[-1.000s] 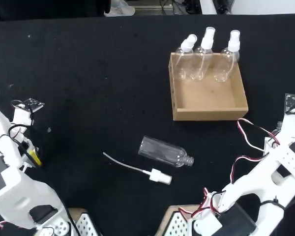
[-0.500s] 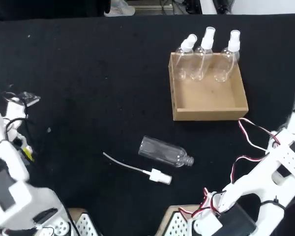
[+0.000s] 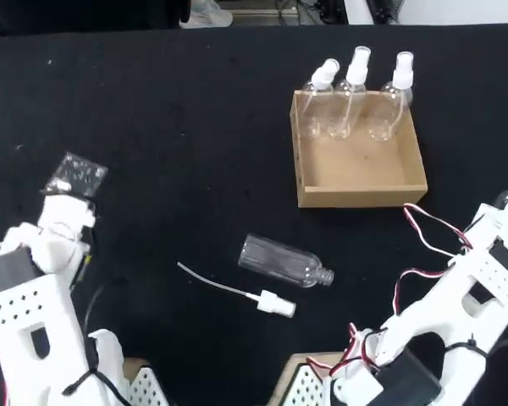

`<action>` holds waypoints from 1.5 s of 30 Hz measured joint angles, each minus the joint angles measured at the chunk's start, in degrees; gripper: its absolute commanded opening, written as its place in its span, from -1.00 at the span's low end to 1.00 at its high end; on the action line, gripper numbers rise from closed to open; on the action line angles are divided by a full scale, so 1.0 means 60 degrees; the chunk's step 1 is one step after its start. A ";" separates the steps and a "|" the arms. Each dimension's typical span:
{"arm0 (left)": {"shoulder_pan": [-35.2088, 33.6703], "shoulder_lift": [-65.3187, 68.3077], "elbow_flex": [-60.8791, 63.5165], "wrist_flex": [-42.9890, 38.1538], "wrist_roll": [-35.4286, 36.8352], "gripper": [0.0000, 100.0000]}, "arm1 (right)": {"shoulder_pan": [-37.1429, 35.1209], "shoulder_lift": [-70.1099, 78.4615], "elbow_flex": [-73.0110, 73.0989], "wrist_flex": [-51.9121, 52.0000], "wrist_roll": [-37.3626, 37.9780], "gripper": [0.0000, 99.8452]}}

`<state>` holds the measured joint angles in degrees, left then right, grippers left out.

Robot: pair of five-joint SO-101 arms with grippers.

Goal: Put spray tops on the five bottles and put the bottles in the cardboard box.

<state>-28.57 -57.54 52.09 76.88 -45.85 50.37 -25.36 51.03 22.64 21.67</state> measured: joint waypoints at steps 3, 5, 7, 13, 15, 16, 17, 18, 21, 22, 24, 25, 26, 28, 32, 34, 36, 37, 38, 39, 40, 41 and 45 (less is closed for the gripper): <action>-0.0410 0.0059 0.0630 -0.0396 -0.0674 -0.94 | -0.0059 0.0000 0.0000 0.0000 0.0029 -0.98; -0.0938 0.0454 0.0835 -0.0630 -0.1436 -0.93 | -0.0103 0.0000 0.0000 0.0000 0.0029 -0.98; -0.1538 0.1099 0.0864 -0.0821 -0.2388 -0.93 | -0.0103 0.0000 0.0000 0.0000 0.0029 -0.98; -0.2608 0.3780 0.0630 -0.1714 -0.3839 -0.92 | -0.0103 0.0000 0.0000 0.0000 0.0029 -0.98; -0.2901 0.4733 0.0190 -0.1890 -0.3897 -0.84 | -0.0103 0.0000 0.0000 0.0000 0.0029 -0.98; -0.3004 0.5201 -0.0117 -0.1905 -0.3985 -0.78 | -0.0103 0.0000 0.0000 0.0000 0.0029 -0.98; -0.3121 0.5641 -0.0440 -0.1919 -0.4161 -0.73 | -0.0103 0.0000 0.0000 0.0000 0.0029 -0.98; -0.3253 0.6081 -0.0733 -0.1919 -0.4366 -0.67 | -0.0103 0.0000 0.0000 0.0000 0.0029 -0.98; -0.3663 0.7223 -0.1495 -0.1978 -0.4967 -0.53 | -0.0103 0.0000 0.0000 0.0000 0.0029 -0.98; -0.3795 0.7546 -0.1700 -0.1978 -0.5128 -0.49 | -0.0103 0.0000 0.0000 0.0000 0.0029 -0.98; -0.4059 0.8029 -0.2066 -0.1993 -0.5538 -0.46 | -0.0103 0.0000 0.0000 0.0000 0.0029 -0.98; -0.4190 0.8249 -0.2227 -0.1993 -0.5744 -0.46 | -0.0103 0.0000 0.0000 0.0000 0.0029 -0.98; -0.4322 0.8425 -0.2330 -0.1993 -0.5934 -0.46 | -0.0103 0.0000 0.0000 0.0000 0.0029 -0.98; -0.4484 0.8674 -0.2505 -0.1993 -0.6154 -0.46 | -0.0103 0.0000 0.0000 0.0000 0.0029 -0.98; -0.4513 0.8777 -0.2593 -0.1993 -0.6198 -0.46 | -0.0103 0.0000 0.0000 0.0000 0.0029 -0.98; -0.4513 0.8777 -0.2593 -0.1993 -0.6198 -0.46 | -0.0103 0.0000 0.0000 0.0000 0.0029 -0.98; -0.4513 0.8777 -0.2608 -0.1993 -0.6198 -0.46 | -0.0103 0.0000 0.0000 0.0000 0.0029 -0.98; -0.4513 0.8777 -0.2637 -0.1993 -0.6198 -0.46 | -0.0103 0.0000 0.0000 0.0000 0.0029 -0.98; -0.4513 0.8777 -0.2637 -0.1993 -0.6198 -0.46 | -0.0103 0.0000 0.0000 0.0000 0.0029 -0.98; -0.4498 0.8835 -0.2637 -0.1993 -0.6198 -0.46 | -0.0103 0.0000 0.0000 0.0000 0.0029 -0.98; -0.4425 0.8864 -0.2637 -0.1993 -0.6198 -0.46 | -0.0103 0.0000 0.0000 0.0000 0.0029 -0.98; -0.4322 0.8908 -0.2637 -0.1993 -0.6198 -0.46 | -0.0103 0.0000 0.0000 0.0000 0.0029 -0.98; -0.4132 0.8923 -0.2637 -0.1993 -0.6110 -0.46 | -0.0103 0.0000 0.0000 0.0000 0.0029 -0.98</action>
<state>-53.36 -4.00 36.26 64.92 -82.51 49.76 -25.36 51.03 22.64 21.85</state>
